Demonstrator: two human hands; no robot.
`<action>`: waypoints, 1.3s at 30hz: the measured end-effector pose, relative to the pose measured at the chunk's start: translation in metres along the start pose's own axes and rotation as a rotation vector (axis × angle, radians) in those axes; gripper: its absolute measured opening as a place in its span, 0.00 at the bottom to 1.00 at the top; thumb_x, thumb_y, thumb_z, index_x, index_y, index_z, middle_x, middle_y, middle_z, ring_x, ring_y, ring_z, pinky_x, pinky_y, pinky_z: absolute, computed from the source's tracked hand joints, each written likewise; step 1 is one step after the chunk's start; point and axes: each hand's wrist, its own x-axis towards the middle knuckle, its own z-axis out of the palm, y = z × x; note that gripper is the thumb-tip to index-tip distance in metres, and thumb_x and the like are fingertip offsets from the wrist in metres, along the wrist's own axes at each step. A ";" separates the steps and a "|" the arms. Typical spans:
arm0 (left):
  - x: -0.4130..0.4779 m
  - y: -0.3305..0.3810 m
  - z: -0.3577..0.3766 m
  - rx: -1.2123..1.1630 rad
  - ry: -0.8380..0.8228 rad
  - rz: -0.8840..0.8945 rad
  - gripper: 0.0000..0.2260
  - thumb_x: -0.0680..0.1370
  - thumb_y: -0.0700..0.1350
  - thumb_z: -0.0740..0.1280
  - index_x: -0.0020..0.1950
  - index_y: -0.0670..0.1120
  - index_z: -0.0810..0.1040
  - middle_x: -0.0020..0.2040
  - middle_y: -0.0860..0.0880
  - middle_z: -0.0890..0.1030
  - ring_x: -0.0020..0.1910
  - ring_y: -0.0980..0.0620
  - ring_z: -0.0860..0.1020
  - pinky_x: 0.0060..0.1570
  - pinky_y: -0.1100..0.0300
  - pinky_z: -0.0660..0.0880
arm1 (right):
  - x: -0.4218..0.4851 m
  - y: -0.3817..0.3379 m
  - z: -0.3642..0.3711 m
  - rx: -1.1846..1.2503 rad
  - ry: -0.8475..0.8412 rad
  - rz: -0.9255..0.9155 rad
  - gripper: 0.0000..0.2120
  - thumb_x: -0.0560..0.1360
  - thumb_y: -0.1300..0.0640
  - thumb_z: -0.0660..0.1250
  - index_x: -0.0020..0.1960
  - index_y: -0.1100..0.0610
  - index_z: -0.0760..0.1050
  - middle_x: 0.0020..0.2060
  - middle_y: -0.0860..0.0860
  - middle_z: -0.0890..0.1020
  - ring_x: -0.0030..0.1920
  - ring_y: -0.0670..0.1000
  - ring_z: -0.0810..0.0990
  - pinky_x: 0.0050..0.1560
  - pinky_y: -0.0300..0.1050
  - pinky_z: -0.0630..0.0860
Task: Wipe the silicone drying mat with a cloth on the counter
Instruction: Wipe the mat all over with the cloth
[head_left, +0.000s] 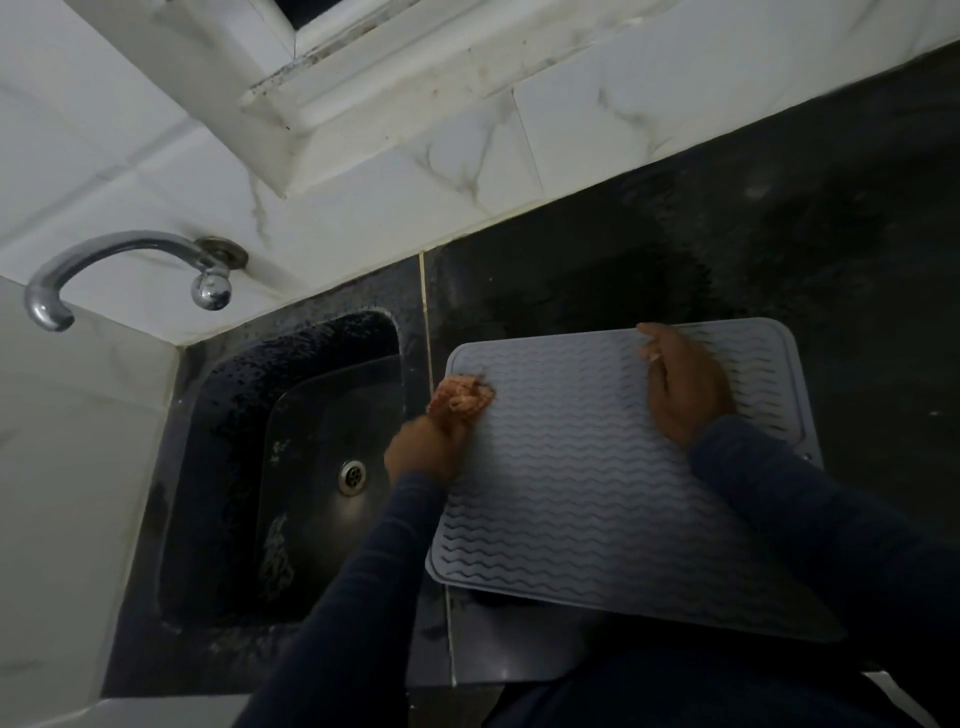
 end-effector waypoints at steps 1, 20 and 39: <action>0.004 0.003 0.000 -0.011 0.014 0.004 0.25 0.78 0.65 0.55 0.54 0.46 0.78 0.48 0.43 0.82 0.46 0.42 0.80 0.47 0.53 0.76 | 0.002 -0.002 0.000 -0.019 -0.008 0.006 0.18 0.80 0.60 0.57 0.70 0.56 0.70 0.61 0.57 0.77 0.61 0.57 0.75 0.64 0.50 0.69; 0.037 0.037 -0.001 0.006 0.022 0.022 0.27 0.76 0.68 0.54 0.58 0.48 0.78 0.50 0.43 0.81 0.48 0.43 0.79 0.46 0.53 0.73 | 0.001 -0.004 -0.007 0.186 0.076 0.075 0.26 0.75 0.38 0.56 0.65 0.54 0.72 0.54 0.51 0.78 0.54 0.51 0.76 0.56 0.53 0.74; 0.031 0.114 -0.004 0.092 -0.022 0.516 0.21 0.80 0.63 0.54 0.57 0.50 0.76 0.44 0.48 0.79 0.45 0.47 0.79 0.41 0.57 0.71 | 0.006 -0.003 0.000 0.044 0.093 0.050 0.21 0.78 0.42 0.58 0.63 0.55 0.72 0.57 0.54 0.76 0.58 0.53 0.73 0.61 0.55 0.71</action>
